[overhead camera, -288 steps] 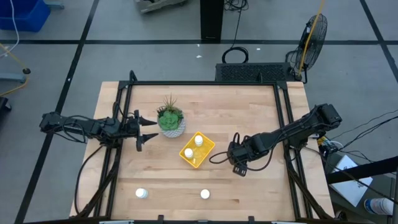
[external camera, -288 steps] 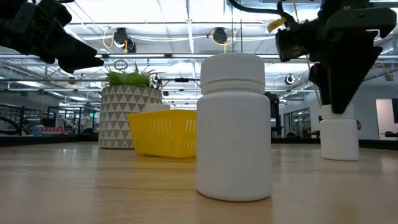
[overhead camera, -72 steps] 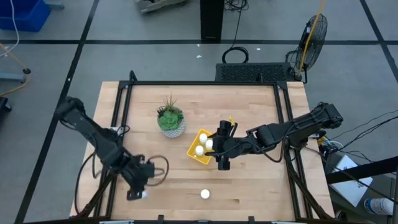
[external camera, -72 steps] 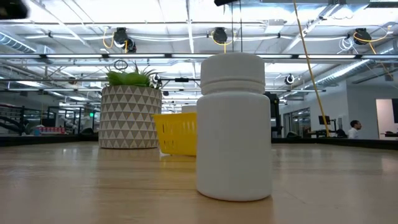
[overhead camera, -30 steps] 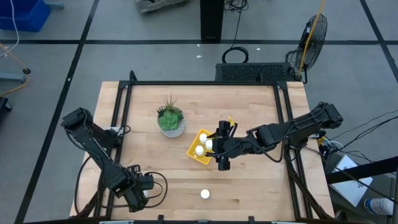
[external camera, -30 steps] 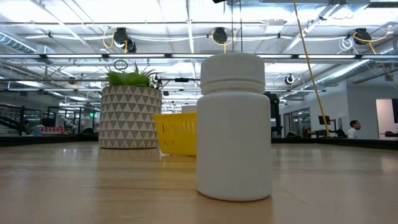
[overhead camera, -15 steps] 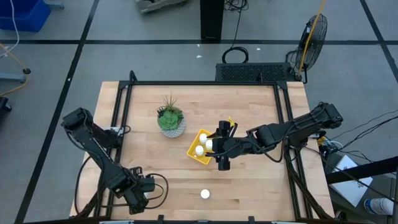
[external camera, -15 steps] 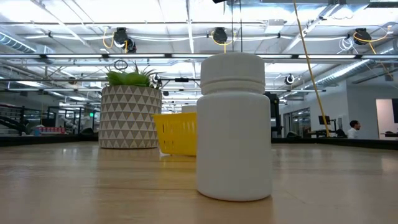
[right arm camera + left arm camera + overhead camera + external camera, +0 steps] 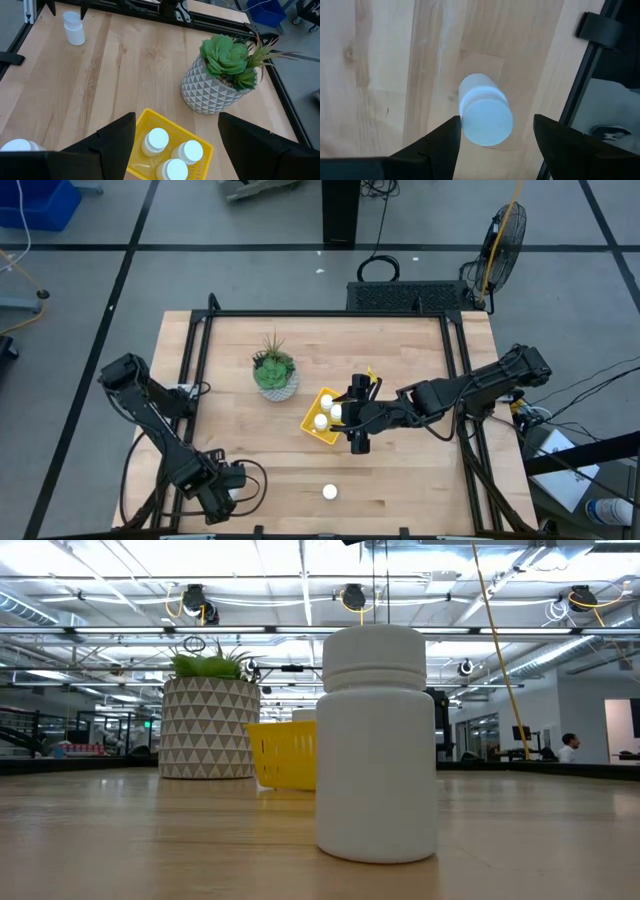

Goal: Pick and place pill bottles into a basket
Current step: Put the white pill bottle into the yellow basket

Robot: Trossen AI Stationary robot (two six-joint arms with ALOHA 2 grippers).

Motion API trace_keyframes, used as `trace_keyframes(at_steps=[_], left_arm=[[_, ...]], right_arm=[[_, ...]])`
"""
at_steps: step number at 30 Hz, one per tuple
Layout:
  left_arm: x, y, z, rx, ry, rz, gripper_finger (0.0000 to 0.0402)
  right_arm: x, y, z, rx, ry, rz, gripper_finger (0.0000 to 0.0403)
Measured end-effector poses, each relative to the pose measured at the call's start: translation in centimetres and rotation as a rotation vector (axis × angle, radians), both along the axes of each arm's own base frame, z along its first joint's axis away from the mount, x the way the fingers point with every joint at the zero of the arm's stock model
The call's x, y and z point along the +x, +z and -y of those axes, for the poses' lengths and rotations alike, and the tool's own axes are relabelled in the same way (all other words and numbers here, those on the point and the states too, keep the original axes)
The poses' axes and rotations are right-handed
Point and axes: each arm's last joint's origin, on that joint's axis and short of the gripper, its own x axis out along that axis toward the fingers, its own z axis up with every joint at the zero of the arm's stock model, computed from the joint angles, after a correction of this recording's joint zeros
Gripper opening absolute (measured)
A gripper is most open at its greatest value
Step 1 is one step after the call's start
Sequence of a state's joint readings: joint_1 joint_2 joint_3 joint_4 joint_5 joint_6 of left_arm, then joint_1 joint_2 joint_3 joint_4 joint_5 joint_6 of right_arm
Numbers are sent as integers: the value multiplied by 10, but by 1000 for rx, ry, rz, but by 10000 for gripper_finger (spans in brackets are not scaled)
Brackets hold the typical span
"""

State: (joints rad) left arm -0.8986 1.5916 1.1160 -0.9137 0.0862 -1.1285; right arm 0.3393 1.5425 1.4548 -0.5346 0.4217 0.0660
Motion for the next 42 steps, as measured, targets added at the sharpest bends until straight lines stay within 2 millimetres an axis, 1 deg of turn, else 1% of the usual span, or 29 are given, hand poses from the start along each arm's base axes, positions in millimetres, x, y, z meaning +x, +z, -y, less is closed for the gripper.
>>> trace_keyframes(at_steps=[11, 30, 32, 36, 42], left_arm=[[1, 0, -1, 22, 2, 27, 253], [0, 0, -1, 11, 39, 8, 253], [0, -3, -2, 20, 47, 10, 253], [-4, -15, -4, 2, 61, -31, 253], [-4, -24, -4, -29, 64, -16, 253]], right_arm=[[0, 0, 0, 0, 0, 0, 274], [0, 0, 0, 2, 2, -1, 274], [0, 0, 0, 2, 2, -1, 274], [0, 0, 0, 2, 2, -1, 274], [0, 0, 0, 2, 2, -1, 274]])
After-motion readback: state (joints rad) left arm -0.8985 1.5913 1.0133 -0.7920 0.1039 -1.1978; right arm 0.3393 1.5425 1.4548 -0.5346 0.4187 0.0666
